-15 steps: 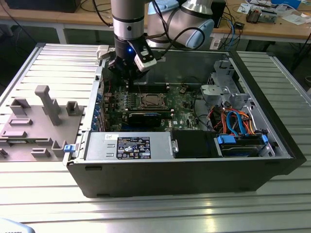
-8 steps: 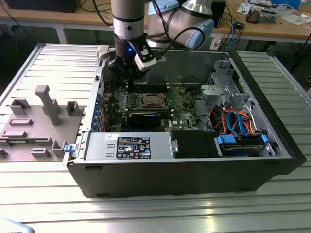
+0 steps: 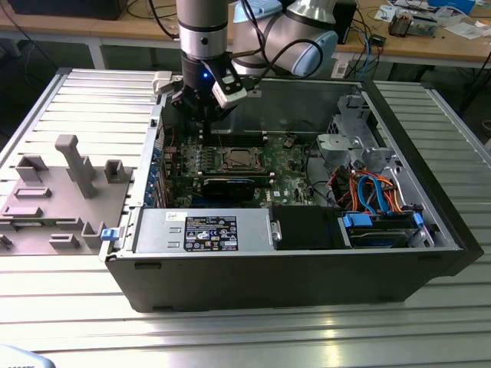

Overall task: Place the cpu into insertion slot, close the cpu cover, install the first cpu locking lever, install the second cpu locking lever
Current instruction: 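Install the first cpu locking lever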

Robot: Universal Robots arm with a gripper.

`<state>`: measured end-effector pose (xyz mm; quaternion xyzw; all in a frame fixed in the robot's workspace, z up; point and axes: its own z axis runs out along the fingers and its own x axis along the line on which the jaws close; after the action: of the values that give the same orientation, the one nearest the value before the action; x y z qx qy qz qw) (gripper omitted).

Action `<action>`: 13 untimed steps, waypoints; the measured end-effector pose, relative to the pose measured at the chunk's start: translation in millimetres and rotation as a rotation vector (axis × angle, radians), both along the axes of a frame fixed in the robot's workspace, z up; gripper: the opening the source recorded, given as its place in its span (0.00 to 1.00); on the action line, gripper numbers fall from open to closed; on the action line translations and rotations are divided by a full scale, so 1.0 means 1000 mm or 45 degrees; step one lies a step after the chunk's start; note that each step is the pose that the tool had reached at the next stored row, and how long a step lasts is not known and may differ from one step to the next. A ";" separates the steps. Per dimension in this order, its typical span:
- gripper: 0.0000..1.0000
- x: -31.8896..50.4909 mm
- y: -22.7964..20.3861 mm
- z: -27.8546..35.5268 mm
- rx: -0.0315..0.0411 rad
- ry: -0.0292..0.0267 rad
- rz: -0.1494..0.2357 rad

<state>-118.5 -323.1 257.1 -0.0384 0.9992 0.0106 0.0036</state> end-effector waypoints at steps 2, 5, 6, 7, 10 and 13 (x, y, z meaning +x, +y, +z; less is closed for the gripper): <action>0.11 0.0000 0.0013 -0.0001 0.0000 0.0000 0.000; 0.11 0.0001 0.0024 -0.0003 0.0002 0.0000 0.000; 0.11 0.0001 0.0030 -0.0005 0.0002 0.0000 0.000; 0.11 0.0001 0.0035 -0.0006 0.0002 0.0000 0.000; 0.11 0.0001 0.0052 -0.0008 0.0004 0.0001 0.000; 0.11 0.0001 0.0072 -0.0009 0.0004 0.0001 0.000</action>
<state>-118.5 -315.9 256.2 -0.0384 0.9992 0.0108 0.0036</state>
